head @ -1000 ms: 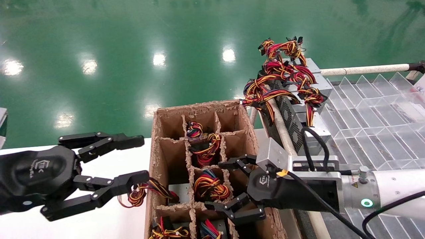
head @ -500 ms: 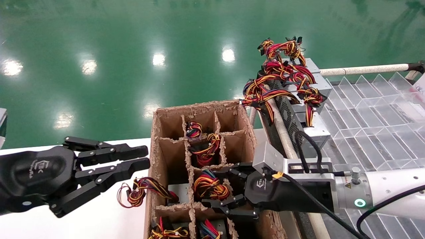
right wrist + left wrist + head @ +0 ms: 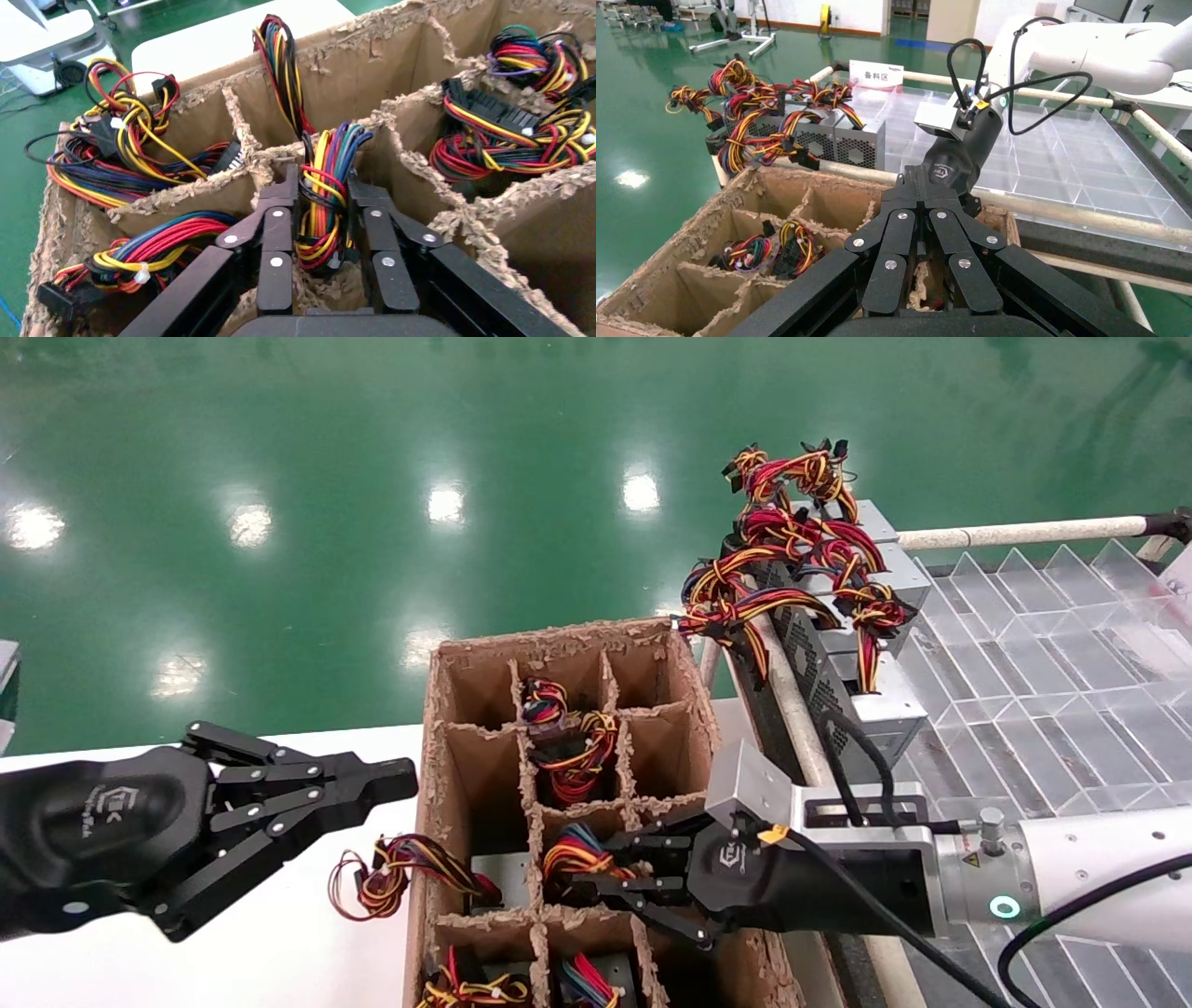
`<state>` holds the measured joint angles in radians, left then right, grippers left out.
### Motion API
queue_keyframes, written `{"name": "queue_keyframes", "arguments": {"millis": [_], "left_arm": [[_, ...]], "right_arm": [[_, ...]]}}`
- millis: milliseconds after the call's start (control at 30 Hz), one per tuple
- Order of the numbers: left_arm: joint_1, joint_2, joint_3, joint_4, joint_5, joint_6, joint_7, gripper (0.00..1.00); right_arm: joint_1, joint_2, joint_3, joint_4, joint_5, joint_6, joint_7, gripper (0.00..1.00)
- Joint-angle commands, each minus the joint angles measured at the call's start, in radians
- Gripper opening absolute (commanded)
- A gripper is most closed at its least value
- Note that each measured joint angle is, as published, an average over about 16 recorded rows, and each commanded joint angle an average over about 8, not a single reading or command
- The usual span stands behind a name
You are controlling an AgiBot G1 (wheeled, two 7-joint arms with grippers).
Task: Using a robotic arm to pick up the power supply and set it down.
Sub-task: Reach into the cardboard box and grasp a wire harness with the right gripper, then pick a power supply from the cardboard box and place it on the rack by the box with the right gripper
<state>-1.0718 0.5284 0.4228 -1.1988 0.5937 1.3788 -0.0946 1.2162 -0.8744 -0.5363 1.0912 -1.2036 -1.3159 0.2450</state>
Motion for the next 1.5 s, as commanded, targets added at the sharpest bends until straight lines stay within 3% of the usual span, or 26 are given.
{"name": "queue_keyframes", "arguments": {"millis": [33, 567, 933, 1267, 1500], "left_arm": [[0.000, 0.000, 0.000, 0.000, 0.000, 0.000, 0.000, 0.00], [0.000, 0.000, 0.000, 0.000, 0.000, 0.000, 0.000, 0.00], [0.000, 0.000, 0.000, 0.000, 0.000, 0.000, 0.000, 0.00], [0.000, 0.000, 0.000, 0.000, 0.000, 0.000, 0.000, 0.00], [0.000, 0.000, 0.000, 0.000, 0.000, 0.000, 0.000, 0.00]], "right_arm": [[-0.001, 0.001, -0.002, 0.004, -0.003, 0.000, 0.001, 0.00], [0.048, 0.047, 0.037, 0.129, 0.029, -0.005, 0.028, 0.00], [0.211, 0.148, 0.133, 0.224, 0.121, -0.072, 0.040, 0.00], [0.480, 0.200, 0.155, 0.259, -0.035, -0.106, -0.040, 0.00], [0.618, 0.232, 0.147, 0.260, -0.156, -0.123, -0.069, 0.00]]}}
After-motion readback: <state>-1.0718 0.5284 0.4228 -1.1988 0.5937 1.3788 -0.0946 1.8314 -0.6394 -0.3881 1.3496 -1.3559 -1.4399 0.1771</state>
